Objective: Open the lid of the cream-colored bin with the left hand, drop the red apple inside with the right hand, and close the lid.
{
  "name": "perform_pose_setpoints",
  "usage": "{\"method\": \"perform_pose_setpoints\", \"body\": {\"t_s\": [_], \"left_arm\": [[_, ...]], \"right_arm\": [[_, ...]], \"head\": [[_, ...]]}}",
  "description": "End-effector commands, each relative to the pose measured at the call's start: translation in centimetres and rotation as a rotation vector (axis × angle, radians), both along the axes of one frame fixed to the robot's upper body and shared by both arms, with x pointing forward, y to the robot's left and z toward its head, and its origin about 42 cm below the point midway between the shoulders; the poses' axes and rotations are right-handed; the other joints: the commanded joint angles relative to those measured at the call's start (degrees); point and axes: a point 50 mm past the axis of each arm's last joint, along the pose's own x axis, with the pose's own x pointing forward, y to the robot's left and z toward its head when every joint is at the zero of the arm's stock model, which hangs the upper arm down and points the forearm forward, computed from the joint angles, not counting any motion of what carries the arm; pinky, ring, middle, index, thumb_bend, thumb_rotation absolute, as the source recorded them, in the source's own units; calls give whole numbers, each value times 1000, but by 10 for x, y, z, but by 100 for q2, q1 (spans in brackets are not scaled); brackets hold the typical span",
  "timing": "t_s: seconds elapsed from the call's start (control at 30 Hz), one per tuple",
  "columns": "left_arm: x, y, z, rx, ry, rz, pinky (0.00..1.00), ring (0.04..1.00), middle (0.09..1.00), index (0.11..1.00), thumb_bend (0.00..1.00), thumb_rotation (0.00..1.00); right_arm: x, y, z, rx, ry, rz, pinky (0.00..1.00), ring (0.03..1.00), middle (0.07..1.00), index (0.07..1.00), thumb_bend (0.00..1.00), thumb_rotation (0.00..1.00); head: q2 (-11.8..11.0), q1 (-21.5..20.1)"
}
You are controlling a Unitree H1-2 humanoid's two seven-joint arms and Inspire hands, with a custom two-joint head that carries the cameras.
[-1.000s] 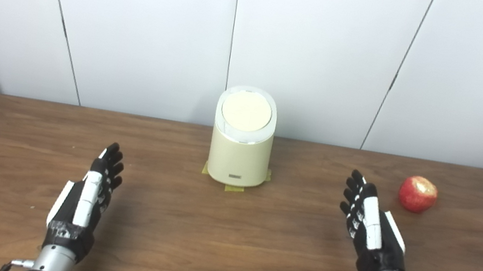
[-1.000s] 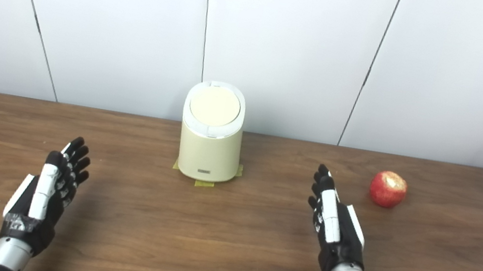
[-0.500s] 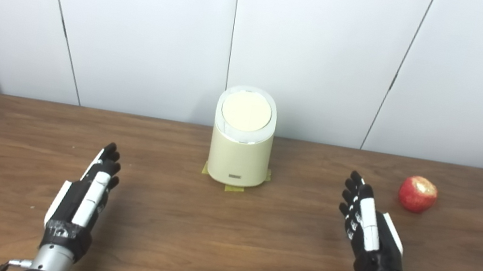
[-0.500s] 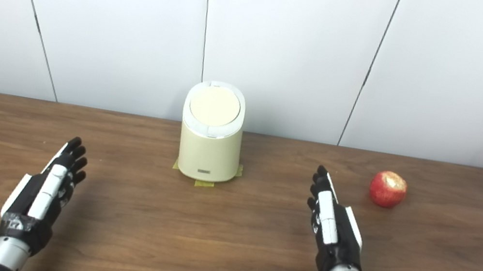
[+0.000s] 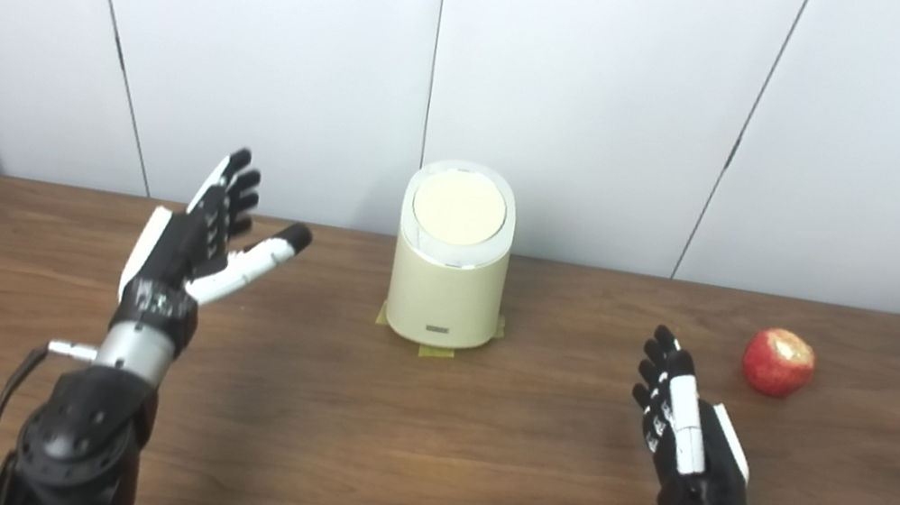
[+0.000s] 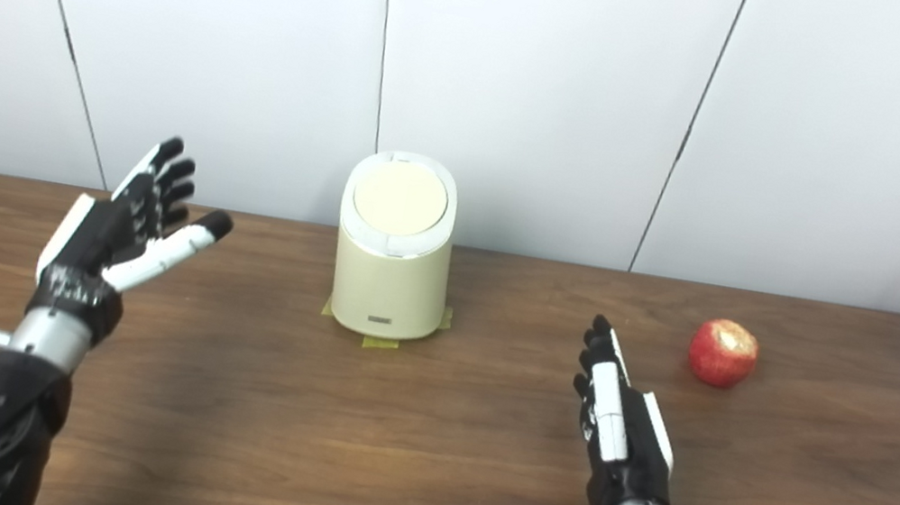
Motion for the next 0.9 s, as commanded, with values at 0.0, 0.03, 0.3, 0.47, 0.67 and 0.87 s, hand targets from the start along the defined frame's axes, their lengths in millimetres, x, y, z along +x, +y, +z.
{"method": "perform_pose_setpoints", "body": {"t_s": [0.0,0.03,0.3,0.47,0.67,0.87], "left_arm": [[11,-1,28,64,-72,-2,941,951,973,1000,943,306],[15,-2,34,97,-76,-11,919,947,973,1000,953,299],[49,-23,69,207,-115,-87,838,924,955,986,965,178],[68,-43,78,208,-109,-114,845,920,950,968,960,143],[82,-64,89,266,-115,-150,859,926,960,981,931,130],[99,-80,101,303,-105,-167,862,934,963,965,924,136]], "right_arm": [[6,3,13,16,-85,2,998,1000,1000,1000,774,941],[7,3,12,19,-83,0,998,1000,1000,1000,774,939],[8,3,2,14,-72,-11,988,1000,1000,1000,759,948],[7,2,-5,8,-75,-8,979,1000,1000,1000,735,948],[7,2,-10,-3,-76,-15,968,1000,1000,1000,737,953],[7,2,-14,-2,-77,-15,970,1000,1000,1000,715,948]], "head": [[-67,-18],[-107,-10],[-461,-12],[-619,4],[-721,23],[-792,72]]}}
